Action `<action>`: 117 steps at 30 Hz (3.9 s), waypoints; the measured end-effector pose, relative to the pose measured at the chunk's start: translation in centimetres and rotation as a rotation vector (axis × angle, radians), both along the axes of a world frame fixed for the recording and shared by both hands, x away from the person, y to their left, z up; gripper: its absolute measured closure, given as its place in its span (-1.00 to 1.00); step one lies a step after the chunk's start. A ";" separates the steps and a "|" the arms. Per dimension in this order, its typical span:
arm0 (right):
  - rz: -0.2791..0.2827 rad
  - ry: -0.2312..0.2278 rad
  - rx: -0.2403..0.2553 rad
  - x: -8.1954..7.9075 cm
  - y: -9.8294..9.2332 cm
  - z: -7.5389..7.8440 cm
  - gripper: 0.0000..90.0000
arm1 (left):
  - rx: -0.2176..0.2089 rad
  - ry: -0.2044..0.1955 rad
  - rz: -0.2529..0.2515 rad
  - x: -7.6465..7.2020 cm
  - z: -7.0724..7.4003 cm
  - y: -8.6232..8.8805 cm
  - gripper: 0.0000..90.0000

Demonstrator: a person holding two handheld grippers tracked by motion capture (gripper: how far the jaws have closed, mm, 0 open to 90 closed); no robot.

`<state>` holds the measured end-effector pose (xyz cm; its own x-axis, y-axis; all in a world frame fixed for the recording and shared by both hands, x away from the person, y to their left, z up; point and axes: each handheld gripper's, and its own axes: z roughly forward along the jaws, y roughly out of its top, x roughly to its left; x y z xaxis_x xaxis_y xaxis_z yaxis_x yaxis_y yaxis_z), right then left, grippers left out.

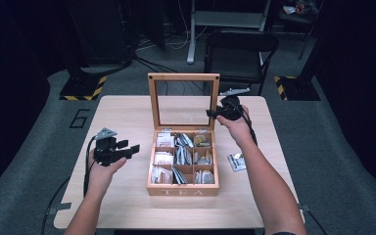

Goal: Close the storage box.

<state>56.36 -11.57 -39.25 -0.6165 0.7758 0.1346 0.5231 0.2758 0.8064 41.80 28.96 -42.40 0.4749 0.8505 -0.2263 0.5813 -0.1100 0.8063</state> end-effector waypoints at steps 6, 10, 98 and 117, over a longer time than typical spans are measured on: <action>0.037 -0.011 0.011 -1.0 -0.4 0.2 0.34 | -0.002 -0.017 -0.013 0.7 0.8 -0.6 -0.08; 0.056 -0.018 0.008 -1.5 -0.5 0.2 0.33 | 0.022 -0.016 -0.030 1.5 1.4 -1.0 -0.08; 0.139 -0.194 -0.002 -9.2 -1.7 5.1 0.17 | 0.155 -0.189 -0.136 4.4 7.6 -5.5 0.37; 0.160 -0.175 -0.008 -10.2 -2.2 5.3 0.33 | 0.122 -0.163 -0.154 3.6 7.0 -4.9 0.26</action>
